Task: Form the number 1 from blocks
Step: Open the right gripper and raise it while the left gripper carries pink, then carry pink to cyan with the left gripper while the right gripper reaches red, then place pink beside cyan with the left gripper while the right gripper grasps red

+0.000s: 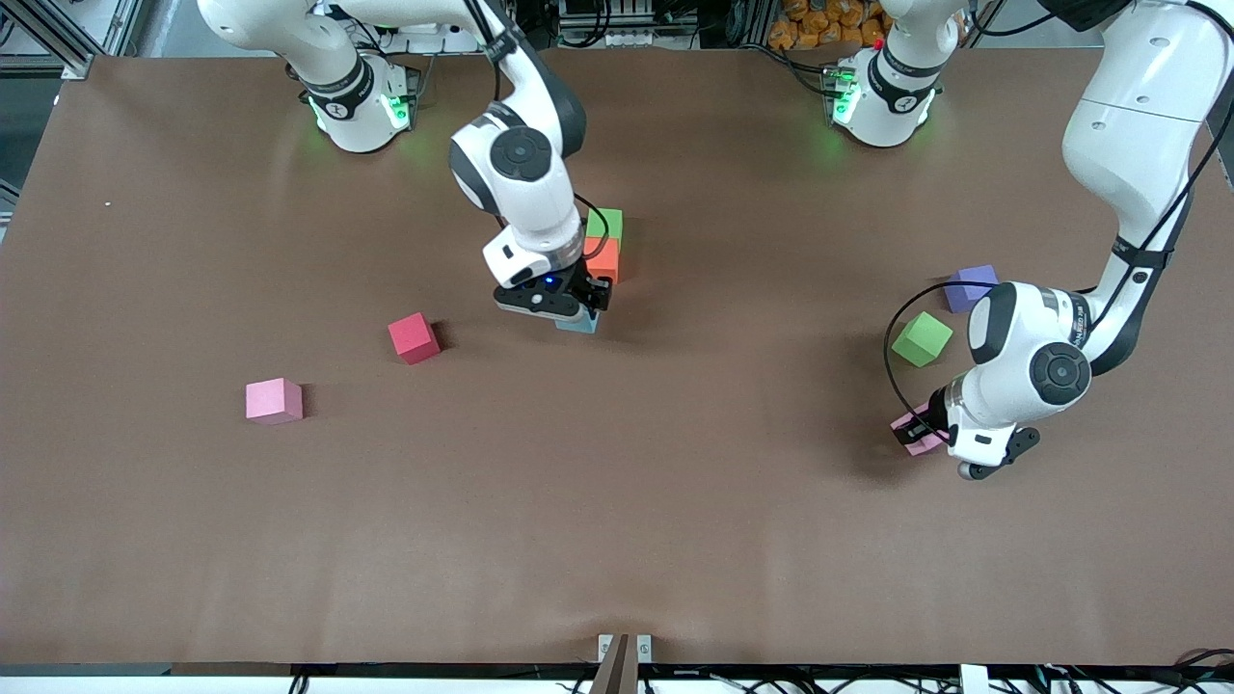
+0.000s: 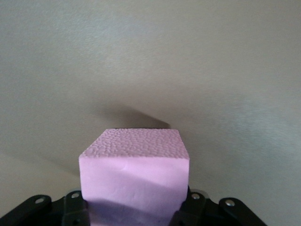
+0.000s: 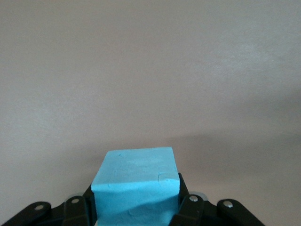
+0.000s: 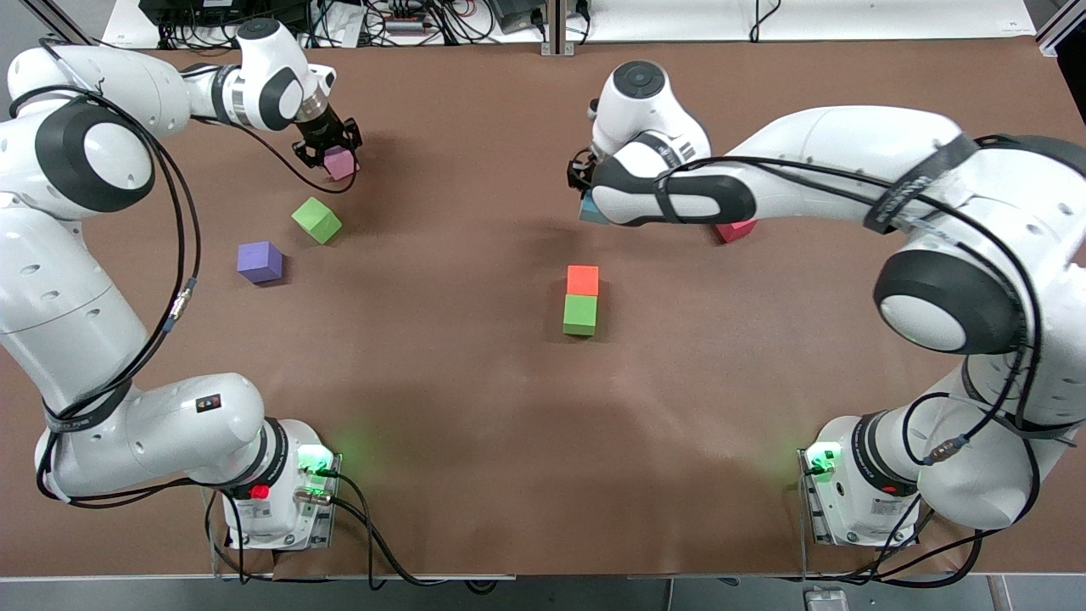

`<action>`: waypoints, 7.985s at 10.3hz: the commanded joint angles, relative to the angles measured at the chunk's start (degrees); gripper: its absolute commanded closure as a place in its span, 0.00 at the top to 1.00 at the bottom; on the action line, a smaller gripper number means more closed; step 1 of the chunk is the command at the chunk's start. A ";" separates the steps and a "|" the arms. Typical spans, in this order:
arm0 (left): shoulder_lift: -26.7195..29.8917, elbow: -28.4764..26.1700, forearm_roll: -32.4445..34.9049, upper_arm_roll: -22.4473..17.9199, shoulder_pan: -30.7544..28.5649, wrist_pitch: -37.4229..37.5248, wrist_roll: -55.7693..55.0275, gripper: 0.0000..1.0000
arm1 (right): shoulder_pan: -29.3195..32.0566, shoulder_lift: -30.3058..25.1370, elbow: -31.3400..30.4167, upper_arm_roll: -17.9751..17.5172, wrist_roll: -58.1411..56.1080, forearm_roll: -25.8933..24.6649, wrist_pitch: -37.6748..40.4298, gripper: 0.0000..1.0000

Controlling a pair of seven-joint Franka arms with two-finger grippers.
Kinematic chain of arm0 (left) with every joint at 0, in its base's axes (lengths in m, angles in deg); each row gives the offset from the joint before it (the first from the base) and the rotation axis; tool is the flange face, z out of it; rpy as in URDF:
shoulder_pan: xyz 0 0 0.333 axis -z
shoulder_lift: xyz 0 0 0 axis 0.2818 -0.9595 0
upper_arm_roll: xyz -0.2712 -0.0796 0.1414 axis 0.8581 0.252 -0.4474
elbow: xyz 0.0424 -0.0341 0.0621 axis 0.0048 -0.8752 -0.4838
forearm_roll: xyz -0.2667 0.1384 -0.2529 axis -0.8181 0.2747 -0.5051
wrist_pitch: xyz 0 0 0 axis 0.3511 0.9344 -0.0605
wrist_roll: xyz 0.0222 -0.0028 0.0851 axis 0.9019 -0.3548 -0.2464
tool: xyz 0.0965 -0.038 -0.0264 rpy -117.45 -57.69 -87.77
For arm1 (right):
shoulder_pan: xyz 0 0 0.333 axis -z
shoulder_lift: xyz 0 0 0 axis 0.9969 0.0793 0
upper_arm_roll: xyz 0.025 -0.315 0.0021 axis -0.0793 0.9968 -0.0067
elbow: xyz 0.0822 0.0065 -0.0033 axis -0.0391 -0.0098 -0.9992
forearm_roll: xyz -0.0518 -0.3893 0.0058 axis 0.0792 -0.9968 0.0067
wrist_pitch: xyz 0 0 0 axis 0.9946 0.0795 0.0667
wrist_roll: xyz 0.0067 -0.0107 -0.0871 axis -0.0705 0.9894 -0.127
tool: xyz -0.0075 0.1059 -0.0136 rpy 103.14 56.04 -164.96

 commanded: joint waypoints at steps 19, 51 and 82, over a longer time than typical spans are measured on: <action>4.06 1.11 -0.36 0.04 17.85 4.92 -17.29 0.00 | -3.19 8.18 3.65 -2.36 -5.61 3.31 3.78 0.62; -11.93 25.36 -7.91 -2.59 47.02 11.60 -17.99 0.00 | 39.17 -21.37 -11.64 -9.48 -52.17 -7.32 12.13 1.00; -6.50 26.07 -7.03 -8.57 58.02 20.73 -17.64 1.00 | 36.28 -5.63 -16.21 -9.57 -65.38 -1.35 2.38 1.00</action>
